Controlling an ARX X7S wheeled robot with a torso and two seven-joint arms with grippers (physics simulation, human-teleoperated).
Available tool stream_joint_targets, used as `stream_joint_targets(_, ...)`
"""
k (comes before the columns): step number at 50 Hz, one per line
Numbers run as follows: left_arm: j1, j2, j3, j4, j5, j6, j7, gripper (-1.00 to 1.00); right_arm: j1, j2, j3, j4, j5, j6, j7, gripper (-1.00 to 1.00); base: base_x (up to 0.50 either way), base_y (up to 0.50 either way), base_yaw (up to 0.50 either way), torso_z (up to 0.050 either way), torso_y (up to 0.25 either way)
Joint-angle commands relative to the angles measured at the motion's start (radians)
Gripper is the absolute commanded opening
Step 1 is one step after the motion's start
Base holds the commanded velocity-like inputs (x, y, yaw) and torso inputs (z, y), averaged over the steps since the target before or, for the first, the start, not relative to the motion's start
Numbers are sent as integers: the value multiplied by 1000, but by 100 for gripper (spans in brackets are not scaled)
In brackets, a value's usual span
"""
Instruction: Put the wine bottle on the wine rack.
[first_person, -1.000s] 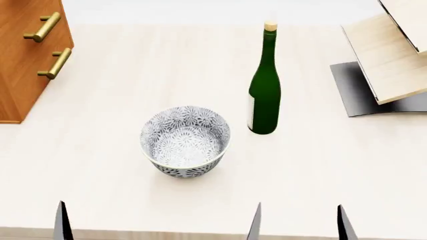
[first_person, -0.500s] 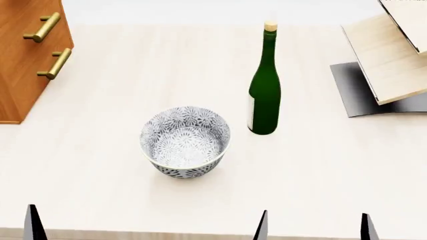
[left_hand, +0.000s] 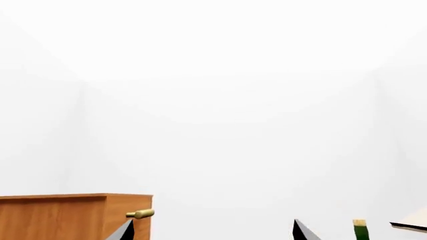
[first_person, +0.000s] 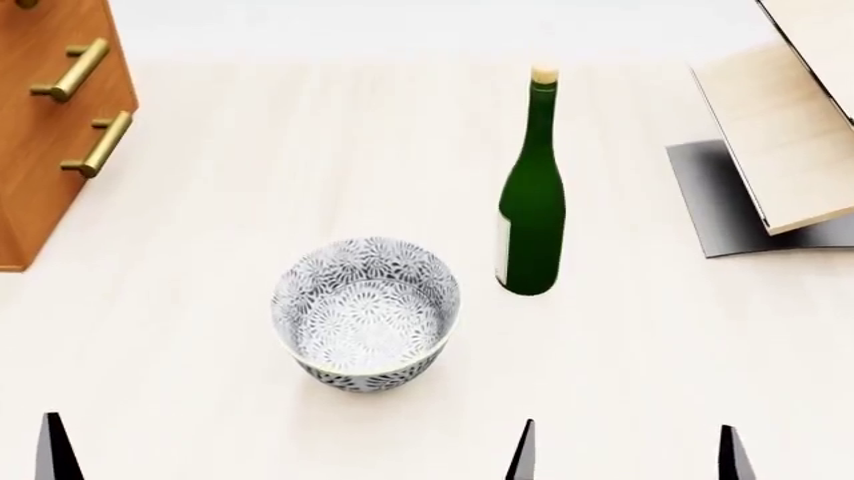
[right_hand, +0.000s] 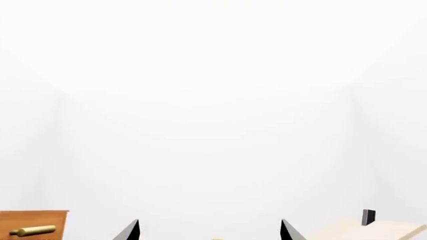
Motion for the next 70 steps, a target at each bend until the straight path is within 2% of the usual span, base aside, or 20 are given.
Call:
stream_joint_targets(1,1,-8,7,-2,2,13,-14,100,4,9,-10,7,4,6,11,100,188,0,0,0,0)
stream_joint_targets(70,2,-53,38,4,3,37,-74,100,14,56,-44,8,11,13,65,100,200,0,0,0,0)
